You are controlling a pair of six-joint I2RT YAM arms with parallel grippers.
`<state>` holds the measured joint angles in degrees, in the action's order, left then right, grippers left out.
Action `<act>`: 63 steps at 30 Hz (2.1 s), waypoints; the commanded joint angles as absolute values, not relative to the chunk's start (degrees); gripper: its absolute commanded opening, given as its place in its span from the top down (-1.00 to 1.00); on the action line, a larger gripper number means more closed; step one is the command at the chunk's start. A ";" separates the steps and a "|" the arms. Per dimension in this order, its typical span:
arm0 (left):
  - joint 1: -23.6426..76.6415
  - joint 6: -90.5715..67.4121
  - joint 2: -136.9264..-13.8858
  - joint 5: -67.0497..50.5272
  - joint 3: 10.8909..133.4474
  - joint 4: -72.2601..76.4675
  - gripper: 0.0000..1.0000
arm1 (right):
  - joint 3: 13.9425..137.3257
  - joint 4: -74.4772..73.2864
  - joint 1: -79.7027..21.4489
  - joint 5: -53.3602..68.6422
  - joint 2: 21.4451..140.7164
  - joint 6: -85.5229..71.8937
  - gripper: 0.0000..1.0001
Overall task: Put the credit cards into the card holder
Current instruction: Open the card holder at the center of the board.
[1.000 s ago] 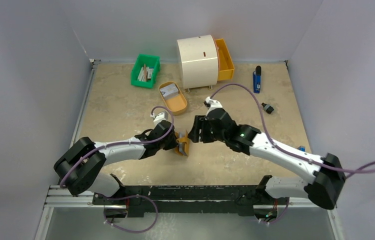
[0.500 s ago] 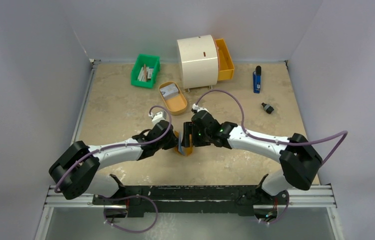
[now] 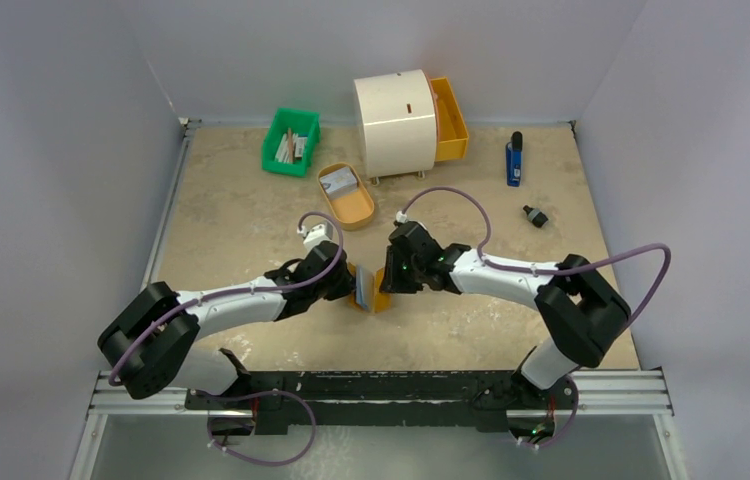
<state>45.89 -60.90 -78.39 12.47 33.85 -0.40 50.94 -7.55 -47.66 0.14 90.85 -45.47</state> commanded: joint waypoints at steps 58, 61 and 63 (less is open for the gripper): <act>46.09 -55.70 -73.10 11.43 34.57 3.62 0.19 | 29.62 8.26 -40.06 -0.35 96.57 -50.88 1.00; 46.11 -55.17 -73.53 11.21 34.80 4.06 0.41 | 29.58 8.33 -40.00 -0.23 96.42 -50.81 1.00; 46.08 -55.09 -73.40 10.81 34.63 4.84 0.60 | 29.30 8.60 -40.01 -0.18 96.29 -50.88 1.00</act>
<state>46.17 -56.23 -73.89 12.93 34.79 -0.86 33.23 21.34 -40.42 5.54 91.88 -53.82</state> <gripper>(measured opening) 0.281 0.046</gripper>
